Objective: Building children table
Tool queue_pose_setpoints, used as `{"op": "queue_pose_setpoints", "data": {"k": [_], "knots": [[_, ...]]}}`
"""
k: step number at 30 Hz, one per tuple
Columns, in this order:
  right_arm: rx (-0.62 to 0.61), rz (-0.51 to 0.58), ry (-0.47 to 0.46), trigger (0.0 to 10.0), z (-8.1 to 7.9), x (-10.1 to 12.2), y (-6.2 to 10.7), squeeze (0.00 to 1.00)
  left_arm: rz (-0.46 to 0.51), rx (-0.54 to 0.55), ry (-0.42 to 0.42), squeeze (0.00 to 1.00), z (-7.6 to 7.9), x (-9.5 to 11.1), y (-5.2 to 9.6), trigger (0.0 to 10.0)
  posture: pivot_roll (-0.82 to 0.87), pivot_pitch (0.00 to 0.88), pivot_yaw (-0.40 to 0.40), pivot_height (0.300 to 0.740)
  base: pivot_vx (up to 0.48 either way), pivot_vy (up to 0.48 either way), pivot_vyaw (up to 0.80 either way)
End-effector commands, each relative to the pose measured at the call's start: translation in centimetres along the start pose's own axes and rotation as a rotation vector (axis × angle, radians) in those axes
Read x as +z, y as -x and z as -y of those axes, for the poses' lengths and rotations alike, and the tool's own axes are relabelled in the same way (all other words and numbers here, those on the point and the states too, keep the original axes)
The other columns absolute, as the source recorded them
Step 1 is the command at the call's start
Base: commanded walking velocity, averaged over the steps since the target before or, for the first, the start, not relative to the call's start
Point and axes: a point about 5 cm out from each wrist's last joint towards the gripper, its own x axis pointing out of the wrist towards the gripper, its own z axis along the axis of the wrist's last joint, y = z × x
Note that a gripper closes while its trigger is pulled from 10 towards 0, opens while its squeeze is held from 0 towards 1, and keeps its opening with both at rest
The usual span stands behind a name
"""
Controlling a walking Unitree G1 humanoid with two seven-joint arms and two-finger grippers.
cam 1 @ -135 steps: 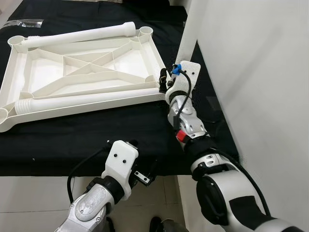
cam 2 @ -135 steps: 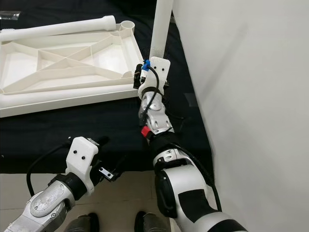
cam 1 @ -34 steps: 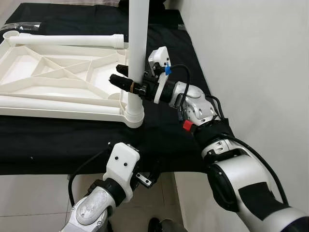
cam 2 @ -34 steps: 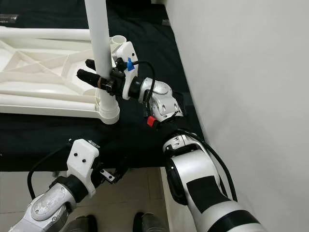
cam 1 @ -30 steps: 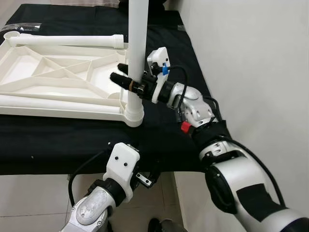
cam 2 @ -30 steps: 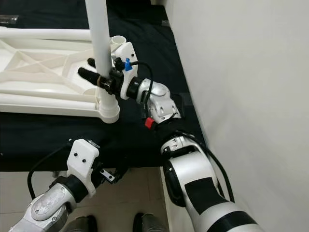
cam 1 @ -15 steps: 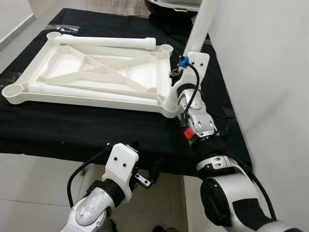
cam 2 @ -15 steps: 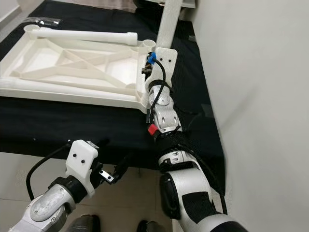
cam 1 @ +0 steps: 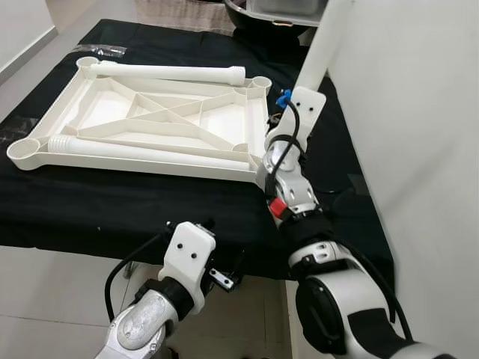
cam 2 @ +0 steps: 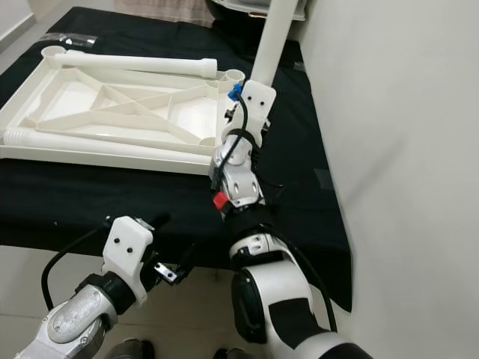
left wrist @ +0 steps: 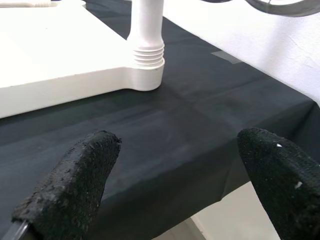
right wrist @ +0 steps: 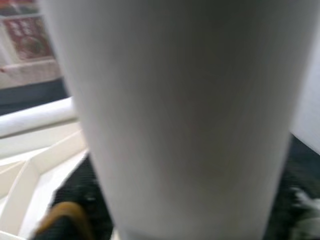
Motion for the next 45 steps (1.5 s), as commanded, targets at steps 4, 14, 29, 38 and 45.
{"op": "queue_pose_setpoints", "data": {"k": [4, 14, 29, 38, 45], "knots": [[0.084, 0.049, -0.015, 10.0, 1.7, 0.9, -0.7, 0.0, -0.027, -0.008, 0.017, 0.0, 0.3, -0.8, 0.2, 10.0, 0.12, 0.141, -0.125, 0.74, 0.0, 0.0, 0.0], [0.794, -0.03, -0.066, 10.0, 3.8, 1.3, -1.9, 0.0, -0.043, -0.014, 0.034, 0.0, 0.6, -1.4, 0.2, 10.0, 0.12, 0.137, -0.126, 0.74, 0.0, 0.0, 0.0], [1.646, -0.232, 0.079, 10.0, 1.6, 1.5, 1.2, 0.0, -0.038, -0.009, 0.036, 0.0, 0.8, -1.4, 0.4, 10.0, 0.15, 0.144, -0.146, 0.74, 0.0, 0.0, 0.0], [1.652, -0.178, 0.025, 0.0, 0.7, 2.1, 1.1, 0.0, -0.04, -0.01, 0.037, 0.0, 0.9, -1.5, 0.6, 10.0, 0.15, 0.126, -0.151, 0.74, 0.0, 0.0, 0.0], [1.331, -0.142, 0.005, 0.0, 1.8, 0.8, 0.0, 0.0, -0.046, -0.014, 0.04, 0.0, 1.1, -1.8, 0.6, 10.0, 0.14, 0.108, -0.14, 0.74, 0.0, 0.0, 0.0]]}}
